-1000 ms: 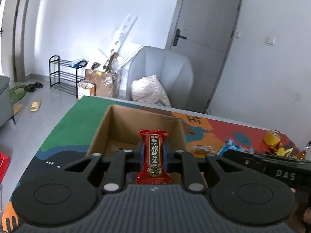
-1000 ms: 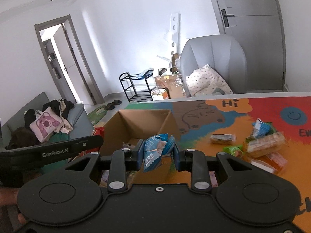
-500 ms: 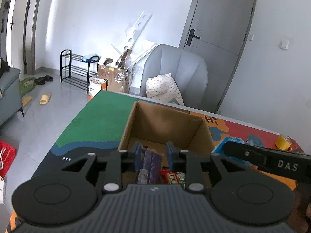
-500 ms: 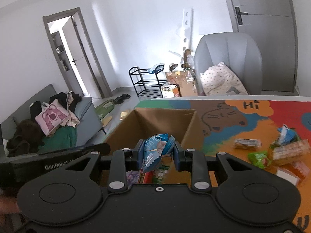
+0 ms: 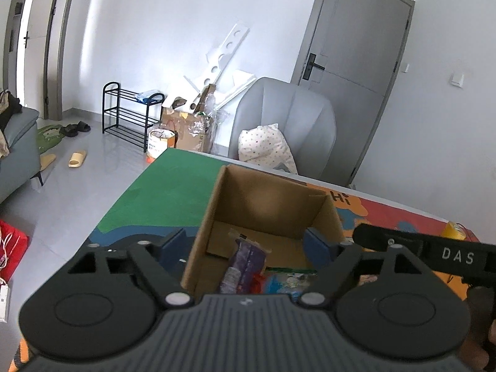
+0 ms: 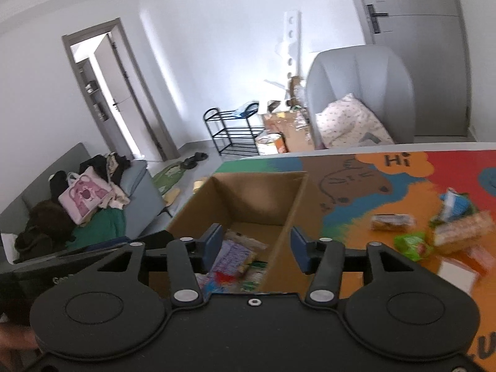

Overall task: Organize snacks
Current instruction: 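Withdraw both open grippers from the box back toward the table snacks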

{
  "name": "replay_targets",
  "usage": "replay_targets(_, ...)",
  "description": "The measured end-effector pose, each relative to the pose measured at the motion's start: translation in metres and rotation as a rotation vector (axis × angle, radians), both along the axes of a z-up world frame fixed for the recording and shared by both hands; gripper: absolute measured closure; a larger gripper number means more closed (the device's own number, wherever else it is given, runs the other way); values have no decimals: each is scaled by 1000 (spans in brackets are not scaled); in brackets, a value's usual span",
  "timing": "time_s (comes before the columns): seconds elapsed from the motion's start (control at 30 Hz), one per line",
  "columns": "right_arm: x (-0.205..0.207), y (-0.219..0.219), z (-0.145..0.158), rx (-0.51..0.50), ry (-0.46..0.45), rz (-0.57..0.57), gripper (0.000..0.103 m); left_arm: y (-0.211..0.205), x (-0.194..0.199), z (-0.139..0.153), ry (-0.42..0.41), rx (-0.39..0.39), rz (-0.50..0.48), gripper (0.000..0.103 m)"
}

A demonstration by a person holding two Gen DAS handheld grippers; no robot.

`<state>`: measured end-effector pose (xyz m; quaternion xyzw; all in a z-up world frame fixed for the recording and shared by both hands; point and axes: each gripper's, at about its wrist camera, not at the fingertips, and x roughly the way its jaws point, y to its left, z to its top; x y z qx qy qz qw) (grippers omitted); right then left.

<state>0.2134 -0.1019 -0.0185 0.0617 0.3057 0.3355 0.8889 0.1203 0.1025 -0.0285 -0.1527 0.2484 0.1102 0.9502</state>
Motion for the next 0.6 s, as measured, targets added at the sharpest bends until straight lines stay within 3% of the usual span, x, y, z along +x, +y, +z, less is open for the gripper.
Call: replay_targets(0.6, -7, -70, 2, 10, -32, -131, 22, -60, 8, 4, -17, 33, -145, 2)
